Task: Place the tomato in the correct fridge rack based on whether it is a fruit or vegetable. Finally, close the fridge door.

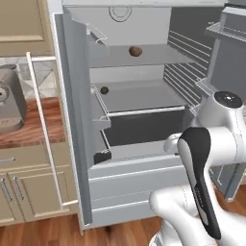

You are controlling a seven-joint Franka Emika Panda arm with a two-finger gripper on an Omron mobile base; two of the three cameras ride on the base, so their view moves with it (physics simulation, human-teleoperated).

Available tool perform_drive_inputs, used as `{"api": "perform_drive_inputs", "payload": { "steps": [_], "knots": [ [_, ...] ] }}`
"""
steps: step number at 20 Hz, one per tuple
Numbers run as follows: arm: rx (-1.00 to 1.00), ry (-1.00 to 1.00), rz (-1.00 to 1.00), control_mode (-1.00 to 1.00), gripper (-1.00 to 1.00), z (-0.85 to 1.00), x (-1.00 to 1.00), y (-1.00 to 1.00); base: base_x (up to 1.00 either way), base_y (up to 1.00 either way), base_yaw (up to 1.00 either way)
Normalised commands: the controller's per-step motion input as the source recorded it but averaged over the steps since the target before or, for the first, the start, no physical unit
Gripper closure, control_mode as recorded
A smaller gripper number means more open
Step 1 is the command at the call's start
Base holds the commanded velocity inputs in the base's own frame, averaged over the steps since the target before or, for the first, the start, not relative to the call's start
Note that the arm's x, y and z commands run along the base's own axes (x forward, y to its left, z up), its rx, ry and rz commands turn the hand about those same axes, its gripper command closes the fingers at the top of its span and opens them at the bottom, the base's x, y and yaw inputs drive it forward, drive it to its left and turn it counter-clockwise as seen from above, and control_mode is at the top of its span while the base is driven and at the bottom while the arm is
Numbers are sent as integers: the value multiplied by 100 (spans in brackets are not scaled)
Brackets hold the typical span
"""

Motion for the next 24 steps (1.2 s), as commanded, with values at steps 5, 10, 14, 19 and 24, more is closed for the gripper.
{"api": "perform_drive_inputs", "payload": {
  "steps": [5, 10, 14, 19, 24],
  "knots": [
    [0, 0, 0, 100, 100, 0, 0, 0, 53, 7, 0],
    [0, 0, 0, 100, 100, 0, 0, 0, 57, 9, 0],
    [0, 0, 0, 100, 100, 0, 0, 0, 66, 5, 0],
    [0, 0, 0, 100, 100, 0, 0, 0, 60, 1, 0],
    [0, 0, 0, 100, 100, 0, 0, 0, 41, 0, 0]
  ]
}}
